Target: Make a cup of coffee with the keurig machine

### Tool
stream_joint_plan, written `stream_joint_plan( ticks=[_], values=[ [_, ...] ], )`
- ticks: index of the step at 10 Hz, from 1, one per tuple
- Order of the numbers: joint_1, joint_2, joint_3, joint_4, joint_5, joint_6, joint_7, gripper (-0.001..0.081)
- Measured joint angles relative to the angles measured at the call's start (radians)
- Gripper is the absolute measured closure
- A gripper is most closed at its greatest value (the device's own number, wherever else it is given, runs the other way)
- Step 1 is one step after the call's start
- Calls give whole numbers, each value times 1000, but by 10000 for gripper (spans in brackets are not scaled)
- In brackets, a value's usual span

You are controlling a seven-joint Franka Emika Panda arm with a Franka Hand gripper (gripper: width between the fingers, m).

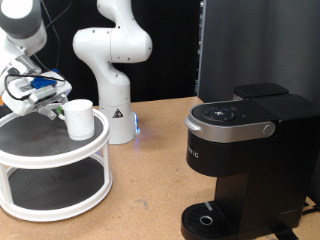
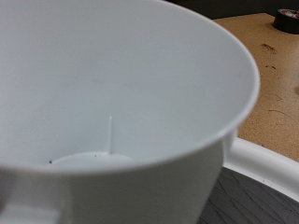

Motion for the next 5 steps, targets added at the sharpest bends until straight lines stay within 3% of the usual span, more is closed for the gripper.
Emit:
stream_joint_plan(
  ticks=[1,2,3,4,5],
  values=[
    [0,0,0,0,0,-2,1,377],
    [0,0,0,0,0,-4,3,377],
    [0,0,0,0,0,-8,6,552],
    [0,0,0,1,0,-12,9,552],
    [0,0,1,4,-1,-19,16,728]
  ],
)
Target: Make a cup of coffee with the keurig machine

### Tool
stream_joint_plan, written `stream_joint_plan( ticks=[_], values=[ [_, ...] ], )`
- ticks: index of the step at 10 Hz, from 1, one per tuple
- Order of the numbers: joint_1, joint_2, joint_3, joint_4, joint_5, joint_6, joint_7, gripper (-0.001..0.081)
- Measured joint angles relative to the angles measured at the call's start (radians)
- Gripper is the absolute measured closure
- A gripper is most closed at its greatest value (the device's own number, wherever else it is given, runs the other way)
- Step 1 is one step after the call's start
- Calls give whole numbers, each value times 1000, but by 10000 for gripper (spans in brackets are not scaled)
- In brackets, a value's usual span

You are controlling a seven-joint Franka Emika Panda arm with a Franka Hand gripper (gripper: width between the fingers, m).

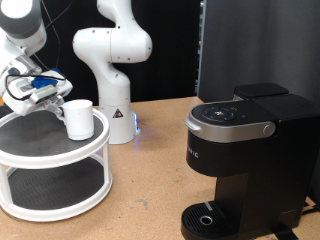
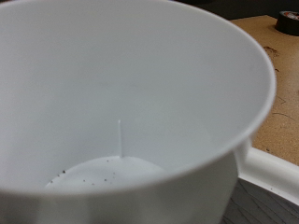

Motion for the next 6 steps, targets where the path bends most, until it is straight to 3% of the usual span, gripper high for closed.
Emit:
stream_joint_plan(
  ticks=[3,6],
  values=[
    [-2,-2,4,24,-21,-46,49,737],
    [-13,-29,16,76,-53,-147,148,737]
  ],
)
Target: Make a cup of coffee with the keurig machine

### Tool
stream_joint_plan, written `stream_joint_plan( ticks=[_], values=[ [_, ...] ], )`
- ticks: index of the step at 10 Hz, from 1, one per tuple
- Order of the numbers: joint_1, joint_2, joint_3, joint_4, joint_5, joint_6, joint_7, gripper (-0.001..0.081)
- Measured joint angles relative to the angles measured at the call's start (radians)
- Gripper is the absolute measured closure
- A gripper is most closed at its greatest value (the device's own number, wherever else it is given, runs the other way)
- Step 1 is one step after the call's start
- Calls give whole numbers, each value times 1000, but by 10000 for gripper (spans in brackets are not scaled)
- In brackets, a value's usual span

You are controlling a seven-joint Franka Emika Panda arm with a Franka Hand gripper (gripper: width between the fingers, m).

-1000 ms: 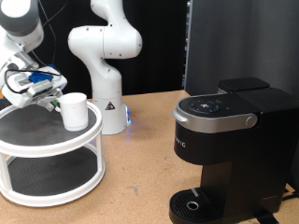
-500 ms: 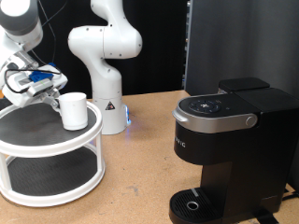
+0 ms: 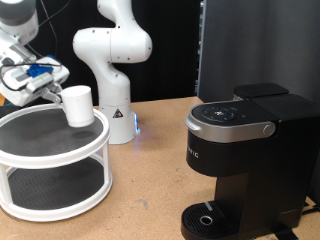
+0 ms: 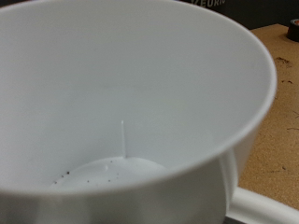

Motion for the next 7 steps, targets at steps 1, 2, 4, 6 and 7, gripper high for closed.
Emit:
stream_joint_plan(
  ticks=[1,2,4,6,7],
  values=[
    [-1,-12,1,26,-25,-45,17,737],
    [-2,-20,1,43,-46,-75,29,737],
    [-1,-20,1,26,-7,-45,29,737],
    [9,-28,31,-24,125,33,33,737],
    [21,-39,65,-48,186,72,41,737]
  ],
)
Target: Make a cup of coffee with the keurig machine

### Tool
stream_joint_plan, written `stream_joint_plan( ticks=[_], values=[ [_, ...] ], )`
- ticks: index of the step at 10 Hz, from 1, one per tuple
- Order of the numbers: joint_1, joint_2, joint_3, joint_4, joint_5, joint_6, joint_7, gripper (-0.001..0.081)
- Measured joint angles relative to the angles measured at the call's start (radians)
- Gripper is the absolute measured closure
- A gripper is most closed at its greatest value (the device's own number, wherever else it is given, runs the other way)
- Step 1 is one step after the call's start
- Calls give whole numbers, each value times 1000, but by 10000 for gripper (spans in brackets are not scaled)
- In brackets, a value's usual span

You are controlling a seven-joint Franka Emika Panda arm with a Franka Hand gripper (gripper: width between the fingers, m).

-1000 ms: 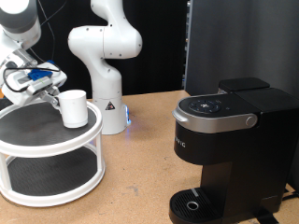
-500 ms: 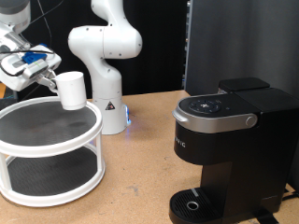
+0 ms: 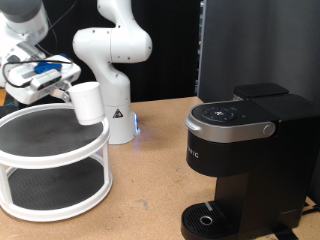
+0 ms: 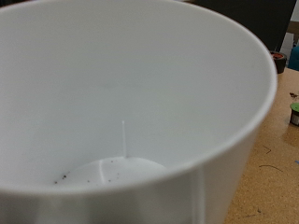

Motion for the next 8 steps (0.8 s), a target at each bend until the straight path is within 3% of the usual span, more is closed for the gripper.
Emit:
stream_joint_plan(
  ticks=[3,8],
  values=[
    [50,-14,119,-34,141,121,27,737],
    [159,-14,309,-33,328,273,113,737]
  ],
)
